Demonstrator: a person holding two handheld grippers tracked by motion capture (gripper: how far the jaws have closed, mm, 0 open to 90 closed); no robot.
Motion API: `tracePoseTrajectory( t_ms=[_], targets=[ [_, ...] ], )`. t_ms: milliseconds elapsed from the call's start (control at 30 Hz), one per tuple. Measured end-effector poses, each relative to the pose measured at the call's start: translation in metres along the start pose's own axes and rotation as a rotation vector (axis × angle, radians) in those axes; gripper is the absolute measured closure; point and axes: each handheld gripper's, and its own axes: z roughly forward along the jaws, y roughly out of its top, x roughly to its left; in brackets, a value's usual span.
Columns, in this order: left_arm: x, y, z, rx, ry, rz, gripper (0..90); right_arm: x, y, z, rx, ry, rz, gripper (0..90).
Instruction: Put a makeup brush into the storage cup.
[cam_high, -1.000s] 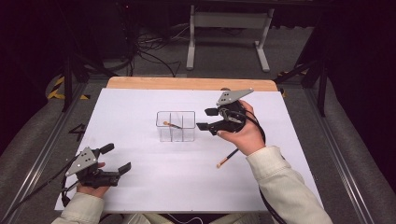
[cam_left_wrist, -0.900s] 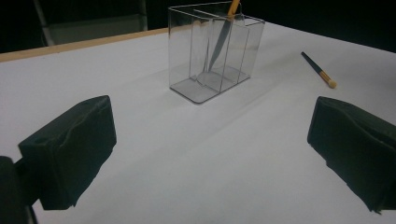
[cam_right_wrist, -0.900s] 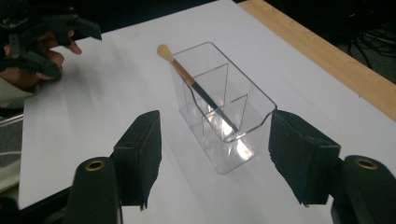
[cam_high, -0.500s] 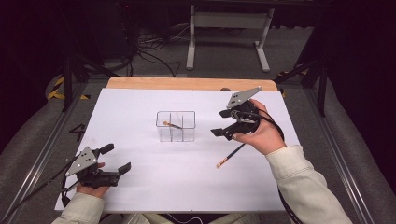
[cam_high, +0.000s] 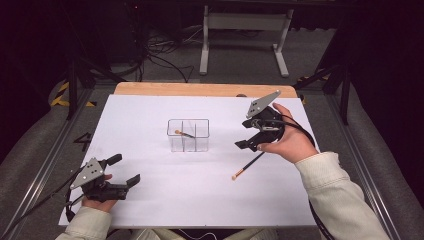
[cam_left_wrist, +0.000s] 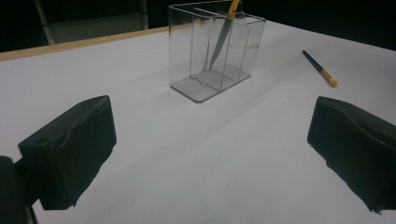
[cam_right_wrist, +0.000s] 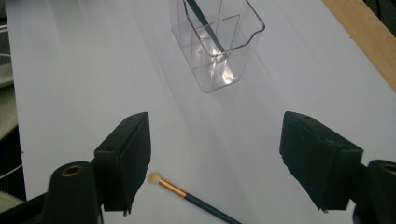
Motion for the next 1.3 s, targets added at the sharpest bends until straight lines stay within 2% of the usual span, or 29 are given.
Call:
tracePoseTrajectory(
  t_ms=[200, 333, 567, 667, 867, 1300],
  targets=[
    [0.000, 0.000, -0.001, 0.003, 0.001, 0.004, 1.6, -0.004, 0.000, 0.000, 0.065, 0.008, -0.022, 24.7],
    [-0.001, 0.000, -0.001, 0.004, 0.003, 0.004, 1.5, -0.006, 0.000, 0.001, 0.108, 0.002, -0.030, 18.6],
    [-0.001, 0.000, 0.000, 0.004, 0.001, 0.001, 1.5, -0.007, -0.004, 0.005, 0.152, 0.017, -0.032, 7.9],
    [-0.001, 0.000, 0.000, 0.002, 0.002, 0.000, 1.5, -0.007, -0.005, 0.007, 0.163, 0.021, -0.038, 8.0],
    [-0.001, 0.000, 0.000, 0.002, 0.001, 0.000, 1.5, -0.006, -0.006, 0.012, 0.224, 0.025, -0.075, 9.6],
    [-0.001, 0.000, 0.000, 0.004, 0.000, 0.001, 1.5, -0.005, -0.012, 0.029, 0.322, 0.052, -0.097, 11.2]
  ],
)
